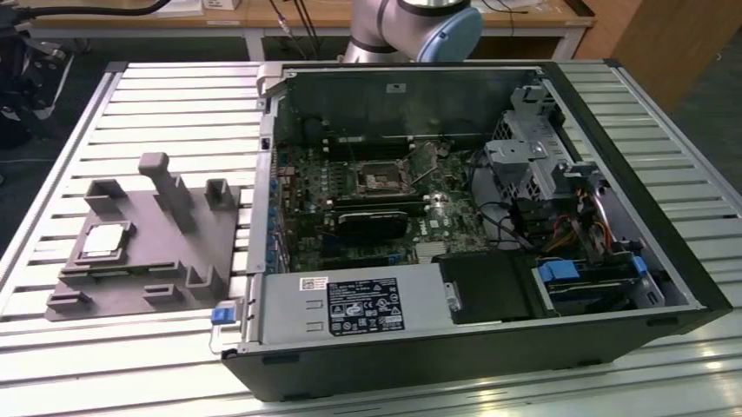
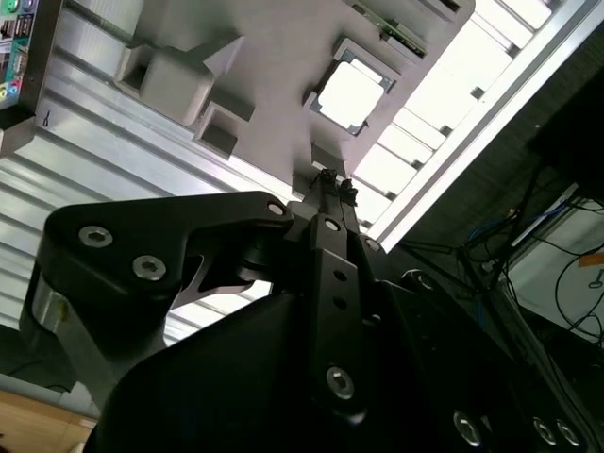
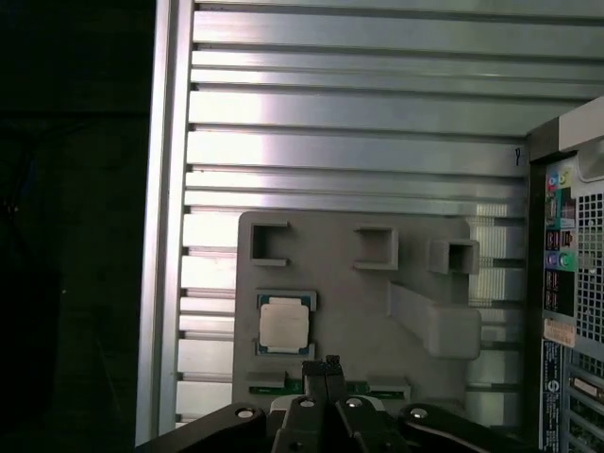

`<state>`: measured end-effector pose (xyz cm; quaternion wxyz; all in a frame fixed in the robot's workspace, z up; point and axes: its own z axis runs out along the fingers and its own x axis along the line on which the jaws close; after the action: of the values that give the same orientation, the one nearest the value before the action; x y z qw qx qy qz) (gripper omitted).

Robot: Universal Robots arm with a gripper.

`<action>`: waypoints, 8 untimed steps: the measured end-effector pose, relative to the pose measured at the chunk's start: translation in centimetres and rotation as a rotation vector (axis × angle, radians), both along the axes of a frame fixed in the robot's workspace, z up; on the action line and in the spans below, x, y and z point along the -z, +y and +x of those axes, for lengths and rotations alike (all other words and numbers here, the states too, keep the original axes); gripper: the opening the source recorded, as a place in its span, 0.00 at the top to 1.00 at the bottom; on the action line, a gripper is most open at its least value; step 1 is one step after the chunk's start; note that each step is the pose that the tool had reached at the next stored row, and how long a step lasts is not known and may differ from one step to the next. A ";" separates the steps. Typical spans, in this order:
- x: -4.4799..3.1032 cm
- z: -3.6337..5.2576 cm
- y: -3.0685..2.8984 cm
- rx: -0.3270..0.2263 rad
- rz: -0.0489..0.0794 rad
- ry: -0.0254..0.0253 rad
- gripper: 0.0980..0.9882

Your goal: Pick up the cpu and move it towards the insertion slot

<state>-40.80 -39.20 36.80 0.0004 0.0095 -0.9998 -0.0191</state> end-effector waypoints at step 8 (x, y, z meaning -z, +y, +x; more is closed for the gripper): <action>0.07 -0.64 0.00 0.000 0.000 0.0000 0.99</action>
<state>-41.44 -39.20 36.73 0.0004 0.0096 -0.9998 -0.0191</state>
